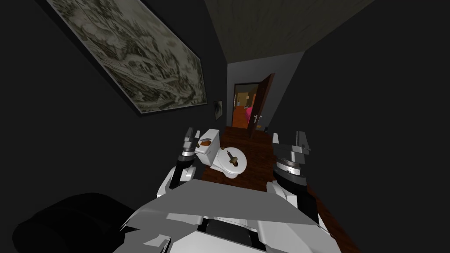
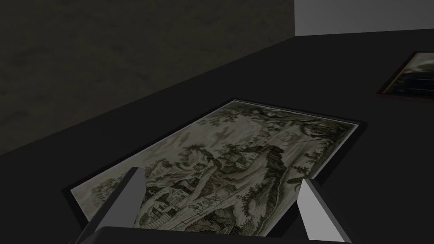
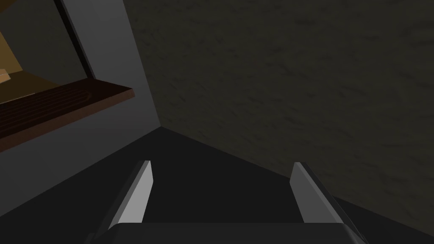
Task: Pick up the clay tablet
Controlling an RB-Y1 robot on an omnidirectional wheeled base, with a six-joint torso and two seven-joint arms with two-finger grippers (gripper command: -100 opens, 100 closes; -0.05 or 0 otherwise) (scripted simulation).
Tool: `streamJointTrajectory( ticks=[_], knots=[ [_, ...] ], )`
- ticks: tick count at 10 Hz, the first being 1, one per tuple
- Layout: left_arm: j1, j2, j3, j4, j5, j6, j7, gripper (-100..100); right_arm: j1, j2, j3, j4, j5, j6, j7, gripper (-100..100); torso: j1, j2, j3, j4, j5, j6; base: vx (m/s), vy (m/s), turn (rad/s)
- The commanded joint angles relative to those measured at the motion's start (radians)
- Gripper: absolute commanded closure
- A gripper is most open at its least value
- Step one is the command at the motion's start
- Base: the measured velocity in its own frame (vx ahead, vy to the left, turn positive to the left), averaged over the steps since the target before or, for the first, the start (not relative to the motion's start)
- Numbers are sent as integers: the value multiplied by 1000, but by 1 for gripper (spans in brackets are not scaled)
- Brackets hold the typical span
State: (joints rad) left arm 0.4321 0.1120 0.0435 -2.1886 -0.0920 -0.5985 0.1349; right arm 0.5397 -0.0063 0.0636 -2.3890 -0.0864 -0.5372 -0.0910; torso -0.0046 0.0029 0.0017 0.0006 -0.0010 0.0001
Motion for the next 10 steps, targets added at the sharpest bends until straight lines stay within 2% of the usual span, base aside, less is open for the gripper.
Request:
streamJointTrajectory(
  ticks=[1,6,7,10],
  knots=[
    [-6,9,4,36,2,9,-11,-100,0,0,0,0,0,0,0,0,0,0,0,0,0,0,-50,-75,-2],
    [-40,36,27,147,12,58,-39,-100,0,0,0,0,0,0,0,0,-2,0,0,0,0,0,-50,-80,2],
    [-54,46,35,193,16,79,-50,-100,0,0,0,0,0,0,0,0,-1,0,0,0,0,0,-81,-86,9],
    [-71,58,46,270,21,111,-62,-100,0,0,0,0,0,0,0,0,-2,1,1,0,0,0,-50,-90,14]
  ],
)
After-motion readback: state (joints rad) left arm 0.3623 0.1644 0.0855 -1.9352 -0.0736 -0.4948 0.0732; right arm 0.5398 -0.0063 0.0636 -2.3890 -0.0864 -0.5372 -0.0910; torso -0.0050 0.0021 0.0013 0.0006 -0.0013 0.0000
